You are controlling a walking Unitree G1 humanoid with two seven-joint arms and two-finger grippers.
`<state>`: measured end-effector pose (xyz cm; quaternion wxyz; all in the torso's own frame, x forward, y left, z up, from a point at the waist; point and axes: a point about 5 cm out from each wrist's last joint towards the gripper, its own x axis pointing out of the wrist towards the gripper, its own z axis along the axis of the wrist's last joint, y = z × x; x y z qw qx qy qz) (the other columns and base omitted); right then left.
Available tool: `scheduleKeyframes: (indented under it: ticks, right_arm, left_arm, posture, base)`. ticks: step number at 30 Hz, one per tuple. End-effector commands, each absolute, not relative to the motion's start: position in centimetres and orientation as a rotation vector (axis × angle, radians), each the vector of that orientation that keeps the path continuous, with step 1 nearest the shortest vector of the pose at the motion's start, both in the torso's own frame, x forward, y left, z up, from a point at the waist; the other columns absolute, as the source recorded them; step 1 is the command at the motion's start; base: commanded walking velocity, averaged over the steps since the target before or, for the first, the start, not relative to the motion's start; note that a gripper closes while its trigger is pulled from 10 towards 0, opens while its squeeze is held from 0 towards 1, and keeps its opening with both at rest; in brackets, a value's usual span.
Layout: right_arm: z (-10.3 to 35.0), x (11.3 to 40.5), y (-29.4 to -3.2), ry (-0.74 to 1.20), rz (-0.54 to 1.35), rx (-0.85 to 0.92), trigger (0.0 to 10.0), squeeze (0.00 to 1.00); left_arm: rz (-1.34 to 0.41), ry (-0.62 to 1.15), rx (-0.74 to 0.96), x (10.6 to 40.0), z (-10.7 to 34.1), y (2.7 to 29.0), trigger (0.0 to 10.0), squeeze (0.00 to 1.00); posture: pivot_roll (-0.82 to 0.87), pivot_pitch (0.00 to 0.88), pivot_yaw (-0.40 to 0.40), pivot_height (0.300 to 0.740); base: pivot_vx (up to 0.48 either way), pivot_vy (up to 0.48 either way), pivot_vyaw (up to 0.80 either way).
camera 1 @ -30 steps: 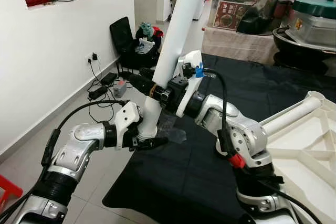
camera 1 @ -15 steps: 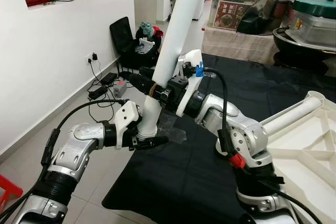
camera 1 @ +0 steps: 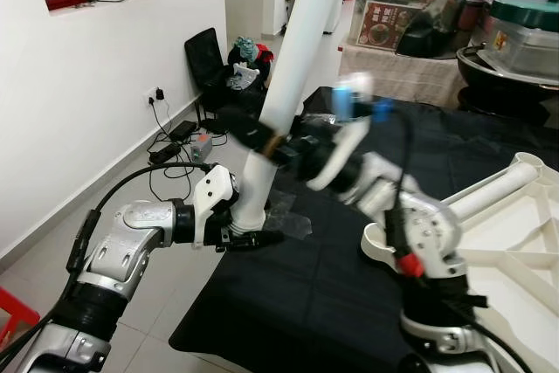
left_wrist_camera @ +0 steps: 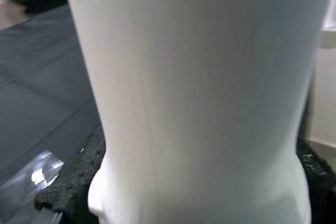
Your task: Building children table
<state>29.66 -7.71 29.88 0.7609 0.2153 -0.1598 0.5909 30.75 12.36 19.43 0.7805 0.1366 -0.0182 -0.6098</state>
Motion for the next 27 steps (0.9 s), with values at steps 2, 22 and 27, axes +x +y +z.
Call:
scheduleKeyframes:
  ticks: [2, 22, 27]
  right_arm:
    - [30.1, 29.7, -7.9, -0.373, 1.322, 0.481, 10.0, 1.00]
    - [28.0, 28.1, -11.3, -0.210, 1.560, 0.135, 10.0, 1.00]
    - [28.2, 28.2, -12.3, -0.164, 1.575, 0.063, 10.0, 1.00]
  left_arm:
    - [-1.488, -0.023, 0.268, 29.0, 20.2, 11.2, 10.0, 0.00]
    - [-1.761, 0.239, 0.221, 25.9, 20.3, 12.8, 10.0, 0.00]
    - [-1.755, 0.269, 0.219, 25.7, 20.3, 13.3, 10.0, 0.00]
  posture:
    - [0.10, 0.000, -0.067, 0.740]
    - [0.10, 0.000, -0.040, 0.740]
    - [0.09, 0.000, -0.043, 0.740]
  base:
    - [0.000, 0.000, 0.00]
    - [0.000, 0.000, 0.00]
    - [0.000, 0.000, 0.00]
